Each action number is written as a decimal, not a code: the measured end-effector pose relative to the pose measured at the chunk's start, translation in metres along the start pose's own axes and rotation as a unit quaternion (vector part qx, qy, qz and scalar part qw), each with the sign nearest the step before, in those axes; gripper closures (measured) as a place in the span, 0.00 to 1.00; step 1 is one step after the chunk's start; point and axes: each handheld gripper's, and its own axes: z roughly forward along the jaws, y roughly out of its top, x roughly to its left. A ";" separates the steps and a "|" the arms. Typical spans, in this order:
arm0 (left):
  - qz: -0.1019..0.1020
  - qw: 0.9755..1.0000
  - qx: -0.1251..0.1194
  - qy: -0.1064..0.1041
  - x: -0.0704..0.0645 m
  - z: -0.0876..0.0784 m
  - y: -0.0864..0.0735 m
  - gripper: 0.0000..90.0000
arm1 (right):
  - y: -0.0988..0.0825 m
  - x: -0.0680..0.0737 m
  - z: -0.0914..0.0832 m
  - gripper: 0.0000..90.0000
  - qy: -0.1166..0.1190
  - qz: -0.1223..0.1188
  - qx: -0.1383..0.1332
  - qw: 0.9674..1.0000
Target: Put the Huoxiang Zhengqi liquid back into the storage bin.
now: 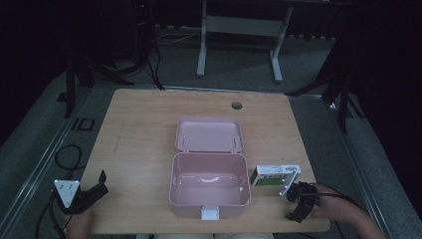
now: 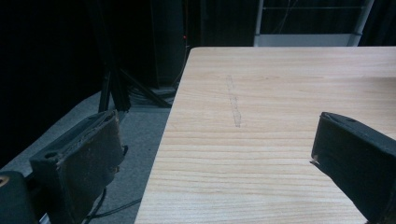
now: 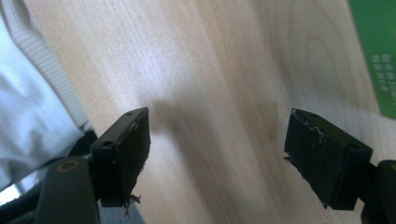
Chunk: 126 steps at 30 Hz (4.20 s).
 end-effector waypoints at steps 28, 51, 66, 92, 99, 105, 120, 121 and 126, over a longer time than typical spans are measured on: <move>0.004 1.000 0.001 -0.005 -0.001 0.000 0.000 0.02 | 0.055 0.024 -0.035 0.31 0.002 -0.164 0.078 0.983; 0.010 1.000 0.007 -0.005 -0.002 0.001 0.000 0.02 | 0.069 -0.010 -0.091 0.39 -0.069 -0.189 0.056 0.978; 0.010 1.000 0.008 -0.006 -0.002 0.002 0.000 0.02 | 0.085 -0.038 -0.081 0.42 -0.072 -0.186 0.056 0.978; 0.014 1.000 0.010 -0.006 -0.003 0.002 0.000 0.02 | 0.098 -0.055 -0.035 0.65 -0.037 -0.169 0.074 0.982; 0.015 1.000 0.010 -0.005 -0.003 0.002 0.000 0.02 | 0.097 -0.056 -0.036 0.69 -0.031 -0.167 0.073 0.983; 0.015 1.000 0.010 -0.004 -0.003 0.002 0.000 0.02 | 0.097 -0.056 -0.036 0.69 -0.027 -0.157 0.080 0.984; 0.015 1.000 0.009 -0.002 -0.004 0.002 0.000 0.02 | 0.096 -0.039 -0.057 0.70 -0.017 -0.148 0.091 0.985; 0.015 1.000 0.009 -0.002 -0.004 0.002 0.000 0.02 | 0.095 -0.037 -0.061 0.70 -0.012 -0.145 0.094 0.985; 0.014 1.000 0.009 -0.002 -0.003 0.002 0.000 0.02 | 0.094 -0.034 -0.073 0.70 -0.008 -0.131 0.095 0.987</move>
